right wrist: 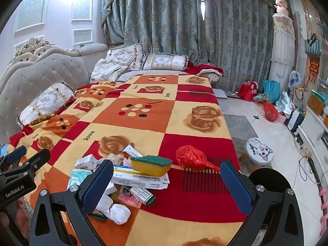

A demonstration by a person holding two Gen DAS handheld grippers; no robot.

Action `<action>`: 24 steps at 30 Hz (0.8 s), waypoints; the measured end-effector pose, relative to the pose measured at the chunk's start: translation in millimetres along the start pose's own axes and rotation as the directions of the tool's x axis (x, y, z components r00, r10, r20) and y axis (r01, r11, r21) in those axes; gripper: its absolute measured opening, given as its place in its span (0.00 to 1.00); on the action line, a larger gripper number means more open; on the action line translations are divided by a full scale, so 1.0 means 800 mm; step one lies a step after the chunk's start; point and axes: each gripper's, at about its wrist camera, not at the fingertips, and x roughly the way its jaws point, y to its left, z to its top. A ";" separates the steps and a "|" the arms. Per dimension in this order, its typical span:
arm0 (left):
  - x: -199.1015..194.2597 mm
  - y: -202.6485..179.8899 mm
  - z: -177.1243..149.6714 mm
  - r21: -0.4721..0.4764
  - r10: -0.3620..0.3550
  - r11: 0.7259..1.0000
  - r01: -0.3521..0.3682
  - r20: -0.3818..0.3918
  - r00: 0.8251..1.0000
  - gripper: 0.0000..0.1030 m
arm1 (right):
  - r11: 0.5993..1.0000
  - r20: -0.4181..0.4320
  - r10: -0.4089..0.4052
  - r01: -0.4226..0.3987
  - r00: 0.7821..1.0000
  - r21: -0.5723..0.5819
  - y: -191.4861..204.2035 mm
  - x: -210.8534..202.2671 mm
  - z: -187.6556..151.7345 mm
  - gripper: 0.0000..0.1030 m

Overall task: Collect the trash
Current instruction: 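Grasp the teal tissue pack with the left tool while the right tool grasps white crumpled tissue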

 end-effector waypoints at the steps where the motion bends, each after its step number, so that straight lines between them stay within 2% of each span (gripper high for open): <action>1: -0.001 0.001 0.000 -0.002 0.002 1.000 -0.002 0.000 1.000 1.00 | 1.000 -0.001 -0.001 0.001 1.000 -0.001 -0.001 0.000 0.000 1.00; 12: -0.004 0.008 0.000 -0.007 0.010 1.000 -0.010 -0.001 1.000 1.00 | 1.000 -0.006 0.003 -0.003 1.000 -0.017 0.000 0.000 0.004 1.00; 24: 0.003 0.034 -0.002 -0.012 0.034 0.999 -0.035 -0.044 0.998 1.00 | 0.999 -0.036 0.026 -0.027 0.999 -0.032 -0.003 0.008 -0.001 1.00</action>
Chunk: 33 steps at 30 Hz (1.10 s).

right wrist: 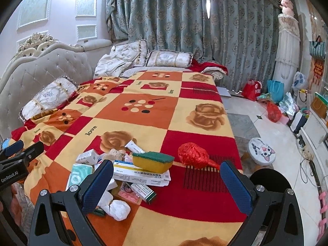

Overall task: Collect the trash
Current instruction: 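Grasp the teal tissue pack with the left tool while the right tool grasps white crumpled tissue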

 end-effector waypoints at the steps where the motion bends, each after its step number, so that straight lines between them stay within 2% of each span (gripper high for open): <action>1: 0.002 0.001 -0.001 0.000 0.001 1.000 -0.001 -0.007 1.000 1.00 | 1.000 -0.004 0.004 -0.004 1.000 0.000 0.000 0.001 -0.001 1.00; 8: 0.016 0.007 -0.013 0.000 0.001 1.000 -0.001 -0.048 0.999 1.00 | 0.998 -0.062 0.057 -0.059 0.996 -0.036 0.012 0.018 -0.015 1.00; 15: 0.032 0.007 -0.021 0.006 0.011 1.000 -0.010 -0.083 0.996 1.00 | 0.986 -0.130 0.130 -0.143 0.983 -0.091 0.032 0.040 -0.034 1.00; 26: 0.055 0.010 -0.029 0.005 0.008 1.000 -0.008 -0.127 0.992 1.00 | 0.971 -0.194 0.185 -0.210 0.963 -0.114 0.048 0.067 -0.051 1.00; 30: 0.065 0.012 -0.033 0.001 -0.016 1.000 0.016 -0.160 0.987 1.00 | 0.964 -0.223 0.191 -0.226 0.956 -0.140 0.057 0.078 -0.061 1.00; 33: 0.077 0.016 -0.038 -0.006 -0.051 0.999 0.051 -0.207 0.977 1.00 | 0.955 -0.243 0.211 -0.252 0.947 -0.154 0.062 0.087 -0.071 1.00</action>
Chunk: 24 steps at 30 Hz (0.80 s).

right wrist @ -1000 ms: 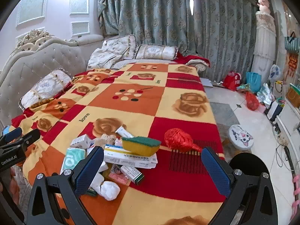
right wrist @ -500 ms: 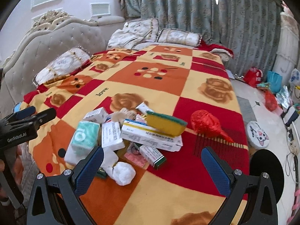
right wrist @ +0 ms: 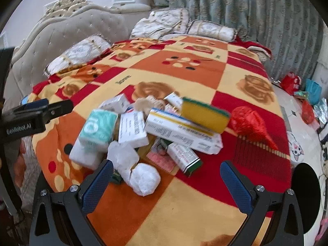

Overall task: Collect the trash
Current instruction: 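Grasp the teal tissue pack with the left tool while the right tool grasps white crumpled tissue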

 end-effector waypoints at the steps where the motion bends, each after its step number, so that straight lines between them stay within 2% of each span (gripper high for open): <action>1: 0.003 0.001 -0.002 0.005 0.000 1.000 0.000 -0.009 1.000 1.00 | 1.000 -0.013 0.014 -0.014 1.000 -0.007 0.002 0.006 -0.003 1.00; 4: 0.012 -0.001 -0.005 0.018 0.000 1.000 0.001 -0.026 1.000 1.00 | 0.999 -0.023 0.030 -0.031 0.999 -0.014 0.006 0.018 -0.008 0.97; 6: 0.018 -0.004 -0.006 0.027 -0.015 1.000 0.016 -0.042 0.999 1.00 | 0.998 -0.039 0.057 -0.057 0.998 -0.006 0.007 0.028 -0.007 0.84; 10: 0.032 -0.015 -0.005 0.035 -0.058 0.998 0.061 -0.071 0.996 1.00 | 0.994 -0.076 0.107 -0.108 0.991 -0.015 0.013 0.045 -0.008 0.73; 12: 0.039 -0.024 -0.005 0.060 -0.067 0.996 0.072 -0.085 0.994 0.99 | 0.992 -0.096 0.116 -0.120 0.989 -0.037 0.018 0.052 -0.010 0.56; 13: 0.043 -0.030 -0.006 0.080 -0.063 0.994 0.071 -0.090 0.994 0.97 | 0.991 -0.111 0.118 -0.124 0.987 -0.044 0.020 0.057 -0.012 0.52; 14: 0.048 -0.037 -0.007 0.106 -0.070 0.991 0.080 -0.101 0.992 0.86 | 0.989 -0.124 0.133 -0.139 0.983 -0.043 0.021 0.062 -0.015 0.46; 15: 0.052 -0.042 -0.007 0.122 -0.077 0.988 0.092 -0.118 0.990 0.66 | 0.989 -0.119 0.138 -0.144 0.983 -0.038 0.020 0.063 -0.017 0.45; 16: 0.057 -0.047 -0.009 0.130 -0.087 0.986 0.105 -0.139 0.986 0.57 | 0.989 -0.107 0.142 -0.147 0.984 -0.033 0.019 0.060 -0.019 0.44; 17: 0.061 -0.049 -0.010 0.126 -0.106 0.984 0.127 -0.160 0.981 0.41 | 0.987 -0.100 0.159 -0.162 0.982 -0.021 0.017 0.056 -0.020 0.42; 19: 0.061 -0.051 -0.009 0.120 -0.124 0.982 0.144 -0.167 0.978 0.33 | 0.982 -0.095 0.188 -0.189 0.977 -0.002 0.012 0.050 -0.021 0.39; 20: 0.058 -0.051 -0.007 0.121 -0.129 0.981 0.149 -0.161 0.979 0.22 | 0.980 -0.090 0.198 -0.199 0.976 0.003 0.009 0.043 -0.021 0.38; 21: 0.053 -0.051 -0.005 0.118 -0.145 0.979 0.164 -0.159 0.977 0.17 | 0.979 -0.082 0.201 -0.202 0.976 0.001 0.007 0.035 -0.023 0.38; 24: 0.035 -0.051 0.002 0.099 -0.212 0.968 0.230 -0.164 0.963 0.14 | 0.978 -0.051 0.208 -0.208 0.977 0.020 -0.010 0.006 -0.025 0.38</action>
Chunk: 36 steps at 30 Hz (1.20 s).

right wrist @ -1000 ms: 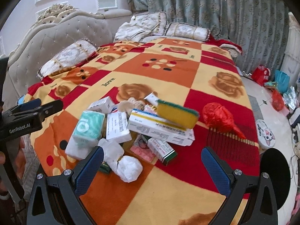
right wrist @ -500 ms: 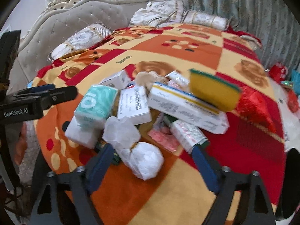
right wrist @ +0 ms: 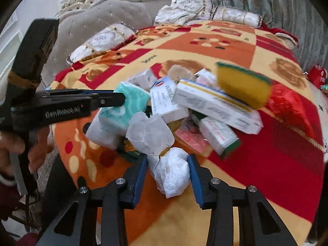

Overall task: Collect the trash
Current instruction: 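Grasp the teal tissue pack with the left tool while the right tool grasps white crumpled tissue, then carry both items over the black bin and open both tools to drop them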

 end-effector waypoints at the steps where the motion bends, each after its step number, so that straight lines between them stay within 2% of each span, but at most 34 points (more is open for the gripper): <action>1: -0.008 -0.005 0.001 0.014 -0.005 1.000 0.004 0.011 1.000 0.14 | 1.000 0.014 0.008 -0.008 1.000 0.010 -0.005 -0.011 -0.001 0.38; 4: -0.024 -0.019 0.005 0.028 -0.019 0.999 0.018 0.030 0.999 0.13 | 0.999 0.051 -0.012 0.011 0.999 0.033 -0.021 -0.042 -0.007 0.38; 7: -0.039 -0.043 0.010 0.044 -0.067 0.997 0.065 0.044 0.997 0.12 | 0.997 0.084 -0.056 0.051 0.995 0.057 -0.041 -0.074 -0.018 0.38; 10: -0.047 -0.082 0.017 0.089 -0.111 0.990 0.106 0.060 0.992 0.12 | 0.986 0.103 -0.139 0.129 0.985 0.102 -0.073 -0.107 -0.031 0.38; 13: -0.043 -0.128 0.024 0.136 -0.171 0.977 0.163 0.050 0.984 0.12 | 0.961 0.116 -0.218 0.193 0.969 0.198 -0.120 -0.139 -0.046 0.38; 17: -0.023 -0.204 0.033 0.198 -0.235 0.954 0.225 0.024 0.972 0.12 | 0.902 0.113 -0.321 0.267 0.940 0.339 -0.188 -0.179 -0.075 0.38; 19: -0.007 -0.244 0.038 0.213 -0.273 0.940 0.266 0.000 0.962 0.12 | 0.865 0.083 -0.363 0.302 0.928 0.400 -0.223 -0.191 -0.090 0.38; 23: 0.027 -0.312 0.045 0.238 -0.305 0.923 0.302 -0.028 0.952 0.12 | 0.808 0.047 -0.413 0.343 0.909 0.480 -0.275 -0.202 -0.110 0.38; 28: 0.081 -0.370 0.056 0.194 -0.340 0.918 0.347 -0.068 0.938 0.12 | 0.748 0.014 -0.439 0.358 0.898 0.559 -0.324 -0.206 -0.128 0.38; 31: 0.102 -0.389 0.059 0.139 -0.387 0.908 0.395 -0.080 0.918 0.14 | 0.711 0.013 -0.459 0.358 0.889 0.605 -0.343 -0.212 -0.136 0.43; 34: 0.118 -0.405 0.061 0.125 -0.399 0.904 0.409 -0.095 0.912 0.24 | 0.687 0.006 -0.469 0.361 0.883 0.631 -0.355 -0.213 -0.138 0.49; 36: 0.119 -0.411 0.059 0.124 -0.407 0.900 0.417 -0.096 0.908 0.47 | 0.684 0.011 -0.470 0.357 0.882 0.636 -0.355 -0.214 -0.138 0.61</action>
